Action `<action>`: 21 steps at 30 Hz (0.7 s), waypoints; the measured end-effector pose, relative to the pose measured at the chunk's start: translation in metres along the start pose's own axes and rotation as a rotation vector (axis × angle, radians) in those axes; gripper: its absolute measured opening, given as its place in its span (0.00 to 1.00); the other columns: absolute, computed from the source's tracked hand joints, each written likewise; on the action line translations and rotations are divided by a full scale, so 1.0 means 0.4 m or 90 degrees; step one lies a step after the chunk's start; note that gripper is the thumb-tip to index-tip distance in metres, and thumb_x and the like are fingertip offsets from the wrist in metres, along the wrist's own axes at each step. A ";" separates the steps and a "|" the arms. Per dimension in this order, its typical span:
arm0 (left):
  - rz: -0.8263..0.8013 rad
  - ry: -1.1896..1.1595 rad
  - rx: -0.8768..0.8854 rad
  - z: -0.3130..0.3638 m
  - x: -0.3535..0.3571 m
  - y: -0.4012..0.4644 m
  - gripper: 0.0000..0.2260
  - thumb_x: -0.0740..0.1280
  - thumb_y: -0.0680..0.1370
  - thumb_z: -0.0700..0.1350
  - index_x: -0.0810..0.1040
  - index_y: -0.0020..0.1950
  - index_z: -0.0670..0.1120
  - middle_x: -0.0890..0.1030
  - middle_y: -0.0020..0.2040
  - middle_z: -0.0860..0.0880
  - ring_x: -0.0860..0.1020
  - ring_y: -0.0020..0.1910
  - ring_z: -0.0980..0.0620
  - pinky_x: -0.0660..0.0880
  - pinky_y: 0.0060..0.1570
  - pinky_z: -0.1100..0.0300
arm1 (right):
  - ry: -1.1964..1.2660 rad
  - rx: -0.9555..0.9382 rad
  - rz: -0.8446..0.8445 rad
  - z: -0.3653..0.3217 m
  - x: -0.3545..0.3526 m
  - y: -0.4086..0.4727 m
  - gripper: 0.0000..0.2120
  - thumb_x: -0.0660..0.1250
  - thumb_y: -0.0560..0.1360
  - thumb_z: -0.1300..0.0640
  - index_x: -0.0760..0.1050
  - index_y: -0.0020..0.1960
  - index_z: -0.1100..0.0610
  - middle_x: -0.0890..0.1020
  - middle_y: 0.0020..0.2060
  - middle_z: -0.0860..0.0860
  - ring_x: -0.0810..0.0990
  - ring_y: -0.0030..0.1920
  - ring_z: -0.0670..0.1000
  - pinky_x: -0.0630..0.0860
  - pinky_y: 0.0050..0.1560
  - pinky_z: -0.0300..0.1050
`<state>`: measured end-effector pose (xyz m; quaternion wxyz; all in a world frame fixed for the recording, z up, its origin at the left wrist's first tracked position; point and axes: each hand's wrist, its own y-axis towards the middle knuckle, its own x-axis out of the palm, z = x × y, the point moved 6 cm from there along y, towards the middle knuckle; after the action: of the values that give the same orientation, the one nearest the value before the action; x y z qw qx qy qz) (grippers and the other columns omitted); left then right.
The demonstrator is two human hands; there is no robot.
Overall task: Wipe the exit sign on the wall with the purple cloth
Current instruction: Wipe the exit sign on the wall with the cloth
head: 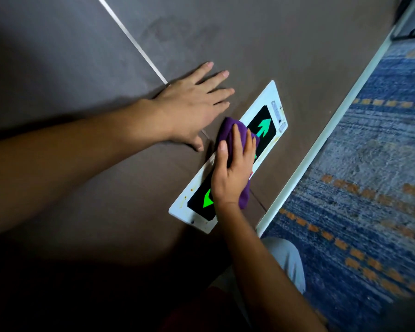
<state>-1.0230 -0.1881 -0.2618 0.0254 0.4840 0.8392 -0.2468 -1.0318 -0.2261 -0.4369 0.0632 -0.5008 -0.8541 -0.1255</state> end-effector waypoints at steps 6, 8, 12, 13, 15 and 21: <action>0.027 0.011 -0.004 0.001 0.002 0.006 0.52 0.63 0.68 0.77 0.58 0.82 0.44 0.54 0.84 0.43 0.47 0.83 0.39 0.45 0.80 0.39 | -0.035 0.006 0.030 0.003 0.008 -0.013 0.22 0.61 0.83 0.47 0.69 0.76 0.45 0.68 0.78 0.54 0.60 0.82 0.54 0.60 0.79 0.52; 0.021 0.011 -0.003 0.002 0.003 0.005 0.52 0.64 0.68 0.76 0.59 0.82 0.44 0.53 0.84 0.42 0.47 0.83 0.39 0.44 0.79 0.39 | -0.042 0.002 0.025 0.007 0.006 -0.012 0.22 0.61 0.83 0.47 0.70 0.76 0.46 0.69 0.78 0.55 0.60 0.82 0.54 0.59 0.79 0.50; 0.017 0.007 0.004 -0.003 0.003 -0.003 0.53 0.63 0.67 0.78 0.58 0.82 0.45 0.53 0.84 0.43 0.47 0.83 0.39 0.43 0.79 0.39 | -0.044 -0.004 -0.003 0.001 0.010 -0.011 0.22 0.62 0.83 0.48 0.70 0.76 0.47 0.69 0.78 0.55 0.60 0.82 0.56 0.58 0.80 0.52; 0.008 0.008 0.005 0.003 -0.013 -0.004 0.53 0.62 0.68 0.78 0.57 0.82 0.45 0.53 0.84 0.43 0.46 0.83 0.38 0.43 0.79 0.38 | -0.040 0.013 0.005 0.000 0.005 -0.013 0.22 0.62 0.83 0.49 0.70 0.76 0.48 0.69 0.78 0.55 0.61 0.81 0.57 0.58 0.81 0.54; -0.035 0.000 0.000 0.014 -0.030 -0.002 0.53 0.63 0.69 0.77 0.54 0.83 0.45 0.51 0.84 0.43 0.44 0.83 0.38 0.43 0.79 0.37 | -0.020 0.043 0.022 0.004 -0.002 -0.014 0.22 0.63 0.83 0.51 0.72 0.76 0.51 0.70 0.77 0.56 0.62 0.81 0.59 0.59 0.80 0.58; -0.041 -0.027 0.012 0.001 -0.020 0.020 0.53 0.64 0.66 0.77 0.56 0.83 0.48 0.52 0.84 0.44 0.44 0.83 0.38 0.42 0.79 0.38 | 0.010 0.116 0.042 -0.019 0.003 -0.050 0.21 0.64 0.83 0.54 0.72 0.75 0.52 0.71 0.77 0.56 0.63 0.81 0.58 0.59 0.80 0.56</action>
<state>-1.0121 -0.1915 -0.2631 0.0303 0.4514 0.8514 -0.2653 -1.0500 -0.2364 -0.4323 0.1196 -0.5195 -0.8446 -0.0489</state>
